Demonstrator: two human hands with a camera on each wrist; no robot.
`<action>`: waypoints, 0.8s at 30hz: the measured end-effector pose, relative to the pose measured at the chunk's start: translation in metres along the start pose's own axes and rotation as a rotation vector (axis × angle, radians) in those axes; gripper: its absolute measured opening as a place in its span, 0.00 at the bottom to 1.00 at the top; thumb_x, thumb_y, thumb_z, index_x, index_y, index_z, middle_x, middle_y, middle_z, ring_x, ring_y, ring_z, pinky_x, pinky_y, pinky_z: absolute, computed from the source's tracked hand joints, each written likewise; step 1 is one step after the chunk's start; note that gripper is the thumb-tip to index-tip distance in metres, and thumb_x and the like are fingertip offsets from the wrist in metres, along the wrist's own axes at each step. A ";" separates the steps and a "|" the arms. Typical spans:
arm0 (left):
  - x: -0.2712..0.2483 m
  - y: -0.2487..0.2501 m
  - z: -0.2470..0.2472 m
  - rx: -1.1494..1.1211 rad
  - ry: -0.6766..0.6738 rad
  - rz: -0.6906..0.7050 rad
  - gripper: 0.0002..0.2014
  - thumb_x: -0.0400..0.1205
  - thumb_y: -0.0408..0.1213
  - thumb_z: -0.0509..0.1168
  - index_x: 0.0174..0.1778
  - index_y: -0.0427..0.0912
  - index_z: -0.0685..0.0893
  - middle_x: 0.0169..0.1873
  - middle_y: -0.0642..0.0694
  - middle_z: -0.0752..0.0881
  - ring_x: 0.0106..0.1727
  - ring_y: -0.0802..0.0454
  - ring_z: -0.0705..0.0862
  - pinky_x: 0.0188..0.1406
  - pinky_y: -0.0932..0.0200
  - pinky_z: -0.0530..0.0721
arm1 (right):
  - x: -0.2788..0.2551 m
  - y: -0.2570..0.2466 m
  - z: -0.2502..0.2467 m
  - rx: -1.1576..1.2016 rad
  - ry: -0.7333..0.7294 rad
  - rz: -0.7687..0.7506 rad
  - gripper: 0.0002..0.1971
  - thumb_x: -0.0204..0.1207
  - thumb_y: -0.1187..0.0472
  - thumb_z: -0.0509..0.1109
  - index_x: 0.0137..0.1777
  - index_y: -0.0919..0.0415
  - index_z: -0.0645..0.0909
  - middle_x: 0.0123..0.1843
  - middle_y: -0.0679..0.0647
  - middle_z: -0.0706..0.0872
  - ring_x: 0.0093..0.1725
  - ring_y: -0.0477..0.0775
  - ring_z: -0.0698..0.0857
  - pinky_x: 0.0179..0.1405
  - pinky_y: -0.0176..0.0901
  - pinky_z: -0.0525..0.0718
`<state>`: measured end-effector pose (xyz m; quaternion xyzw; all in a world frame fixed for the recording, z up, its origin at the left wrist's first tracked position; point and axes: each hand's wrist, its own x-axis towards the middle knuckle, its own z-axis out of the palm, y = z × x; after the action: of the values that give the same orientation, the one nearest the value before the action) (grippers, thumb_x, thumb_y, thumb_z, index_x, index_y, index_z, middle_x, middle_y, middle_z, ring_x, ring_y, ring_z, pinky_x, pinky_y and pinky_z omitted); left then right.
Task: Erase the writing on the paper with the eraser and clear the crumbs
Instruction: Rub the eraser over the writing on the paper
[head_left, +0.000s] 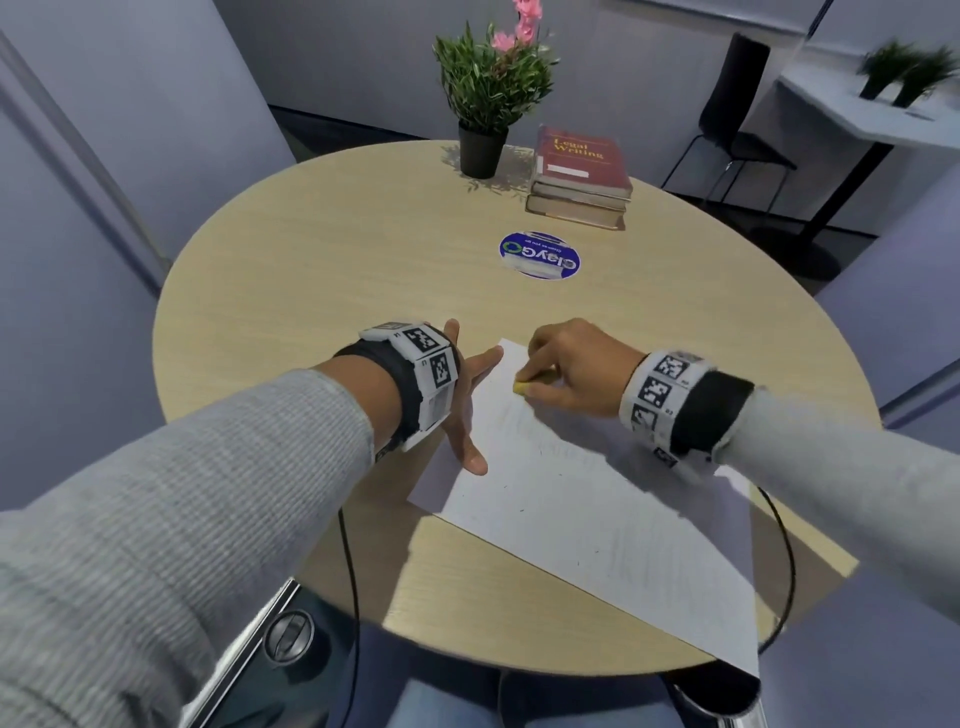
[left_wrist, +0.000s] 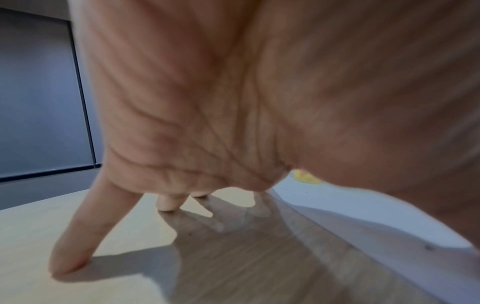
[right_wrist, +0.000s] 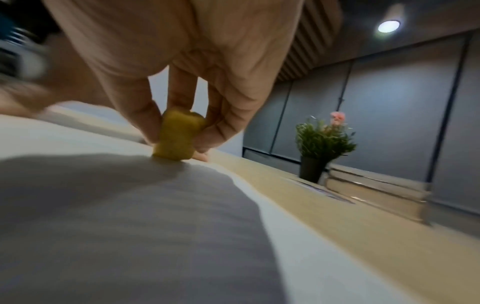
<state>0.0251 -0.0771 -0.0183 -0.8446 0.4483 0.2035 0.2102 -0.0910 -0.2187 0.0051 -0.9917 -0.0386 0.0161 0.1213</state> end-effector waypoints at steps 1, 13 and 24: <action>0.001 0.000 0.000 -0.003 0.002 -0.002 0.74 0.52 0.81 0.72 0.83 0.65 0.28 0.84 0.33 0.33 0.83 0.21 0.47 0.76 0.21 0.59 | -0.004 -0.009 0.005 0.019 -0.014 -0.056 0.08 0.73 0.56 0.73 0.49 0.56 0.91 0.39 0.50 0.83 0.35 0.46 0.80 0.41 0.40 0.81; 0.001 0.000 0.000 -0.017 -0.014 -0.003 0.75 0.51 0.80 0.72 0.82 0.66 0.27 0.84 0.34 0.30 0.83 0.21 0.42 0.76 0.19 0.56 | -0.017 -0.029 0.015 0.057 -0.090 -0.144 0.10 0.73 0.53 0.71 0.49 0.53 0.91 0.37 0.45 0.77 0.34 0.43 0.75 0.41 0.40 0.82; 0.007 -0.001 0.002 -0.026 -0.026 -0.006 0.77 0.45 0.83 0.71 0.79 0.70 0.24 0.83 0.36 0.27 0.83 0.21 0.37 0.75 0.17 0.55 | -0.019 -0.031 0.013 0.067 -0.115 -0.160 0.10 0.73 0.53 0.71 0.49 0.53 0.90 0.38 0.45 0.77 0.33 0.43 0.76 0.40 0.38 0.82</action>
<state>0.0290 -0.0799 -0.0235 -0.8459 0.4403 0.2199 0.2056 -0.1131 -0.1874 0.0000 -0.9783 -0.1241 0.0643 0.1528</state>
